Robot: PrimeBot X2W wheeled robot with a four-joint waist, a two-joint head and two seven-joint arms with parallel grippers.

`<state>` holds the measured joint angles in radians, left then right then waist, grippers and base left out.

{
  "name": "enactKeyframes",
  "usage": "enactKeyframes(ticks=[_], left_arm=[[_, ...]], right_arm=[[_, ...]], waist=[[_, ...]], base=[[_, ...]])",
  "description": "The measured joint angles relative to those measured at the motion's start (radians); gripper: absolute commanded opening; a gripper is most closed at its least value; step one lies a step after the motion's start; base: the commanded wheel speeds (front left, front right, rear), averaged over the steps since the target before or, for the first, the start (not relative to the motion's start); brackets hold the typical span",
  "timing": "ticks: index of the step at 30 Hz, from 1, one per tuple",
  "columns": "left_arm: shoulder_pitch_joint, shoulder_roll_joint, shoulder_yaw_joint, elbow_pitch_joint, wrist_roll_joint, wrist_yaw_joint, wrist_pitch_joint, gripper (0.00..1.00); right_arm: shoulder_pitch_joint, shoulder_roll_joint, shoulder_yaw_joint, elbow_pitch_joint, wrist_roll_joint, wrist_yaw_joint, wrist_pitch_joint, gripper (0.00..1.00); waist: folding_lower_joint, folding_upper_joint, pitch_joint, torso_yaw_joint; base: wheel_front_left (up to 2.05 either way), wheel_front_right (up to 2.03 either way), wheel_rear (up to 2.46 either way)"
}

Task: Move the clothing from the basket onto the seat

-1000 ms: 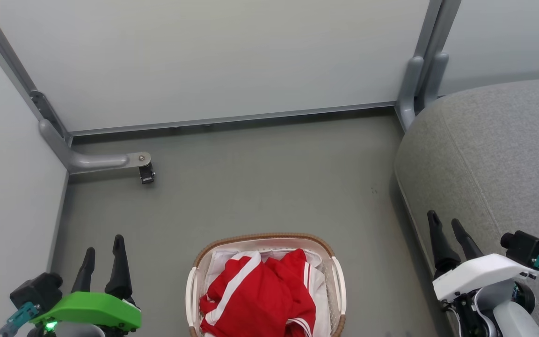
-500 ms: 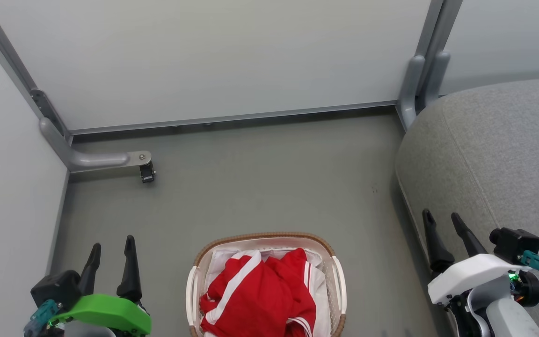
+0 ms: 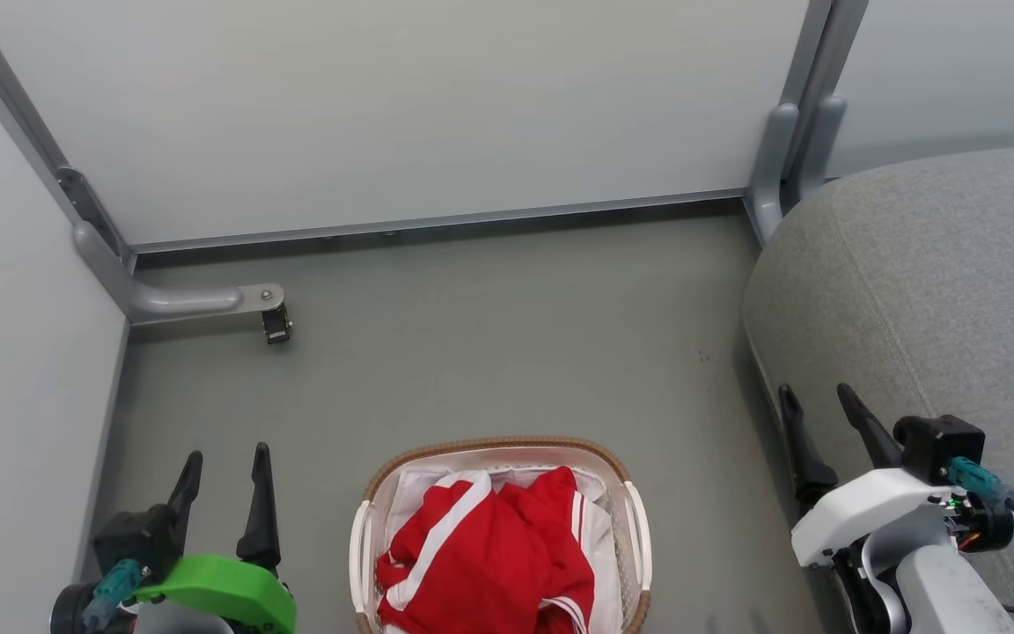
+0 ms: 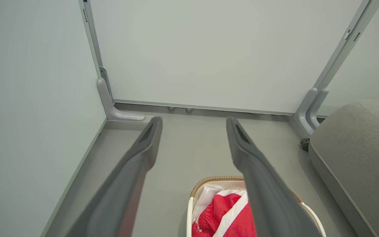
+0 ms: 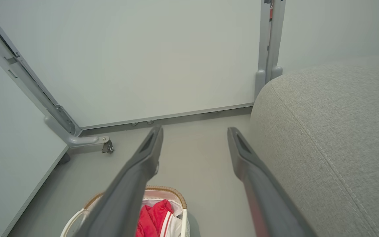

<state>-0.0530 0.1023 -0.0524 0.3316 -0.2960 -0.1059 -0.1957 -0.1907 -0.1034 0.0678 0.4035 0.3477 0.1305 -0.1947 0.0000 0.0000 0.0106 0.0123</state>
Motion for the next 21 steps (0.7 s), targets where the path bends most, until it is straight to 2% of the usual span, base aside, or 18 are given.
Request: enactKeyframes(ticks=[21], left_arm=[[0.045,-0.038,0.032,0.015,0.135,0.001,-0.043,1.00]], right_arm=[[0.009,0.019,0.015,0.052,-0.178,0.000,-0.044,1.00]], waist=[[0.0000,0.0000,-0.015,0.008]], base=[[0.00,0.00,0.00]])
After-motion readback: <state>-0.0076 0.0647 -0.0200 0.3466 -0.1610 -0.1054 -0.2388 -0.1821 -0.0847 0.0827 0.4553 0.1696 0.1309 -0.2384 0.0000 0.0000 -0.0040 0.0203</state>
